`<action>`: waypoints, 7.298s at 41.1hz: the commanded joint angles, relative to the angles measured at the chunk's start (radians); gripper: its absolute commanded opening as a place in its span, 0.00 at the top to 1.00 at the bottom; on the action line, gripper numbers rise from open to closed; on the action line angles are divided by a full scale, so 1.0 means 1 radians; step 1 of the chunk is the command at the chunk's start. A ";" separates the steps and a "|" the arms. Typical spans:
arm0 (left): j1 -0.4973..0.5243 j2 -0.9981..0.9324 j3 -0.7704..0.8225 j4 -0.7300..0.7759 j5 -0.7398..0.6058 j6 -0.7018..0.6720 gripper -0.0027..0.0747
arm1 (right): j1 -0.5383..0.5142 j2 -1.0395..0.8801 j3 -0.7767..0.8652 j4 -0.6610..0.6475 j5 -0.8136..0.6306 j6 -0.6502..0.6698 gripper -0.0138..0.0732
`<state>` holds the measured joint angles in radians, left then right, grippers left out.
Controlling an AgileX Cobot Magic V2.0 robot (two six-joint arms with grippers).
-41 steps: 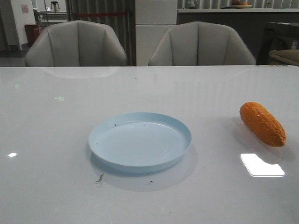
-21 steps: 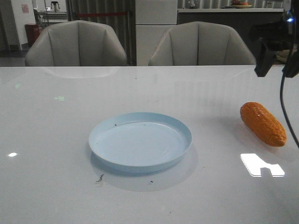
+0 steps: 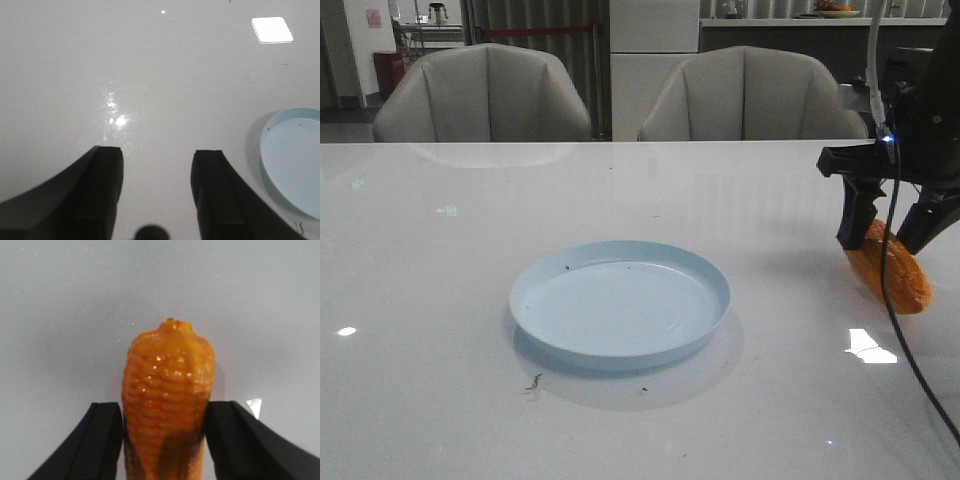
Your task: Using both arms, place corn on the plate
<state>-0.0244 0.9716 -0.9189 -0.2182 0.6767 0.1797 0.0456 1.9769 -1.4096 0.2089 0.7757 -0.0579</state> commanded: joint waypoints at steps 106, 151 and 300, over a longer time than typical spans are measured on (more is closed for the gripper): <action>0.002 -0.015 -0.027 -0.018 -0.040 -0.008 0.47 | 0.419 0.203 -0.921 0.056 0.529 -0.082 0.23; 0.002 -0.015 -0.027 -0.015 -0.042 -0.008 0.47 | -0.203 -0.970 0.258 -0.019 0.061 -0.110 0.23; -0.057 -0.991 0.928 0.136 -0.764 -0.218 0.85 | -0.203 -1.124 0.470 -0.021 0.073 -0.110 0.23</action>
<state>-0.0861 -0.0048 0.0065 -0.0762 0.0000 -0.0294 -0.1513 0.8613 -0.9128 0.1869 0.8997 -0.1589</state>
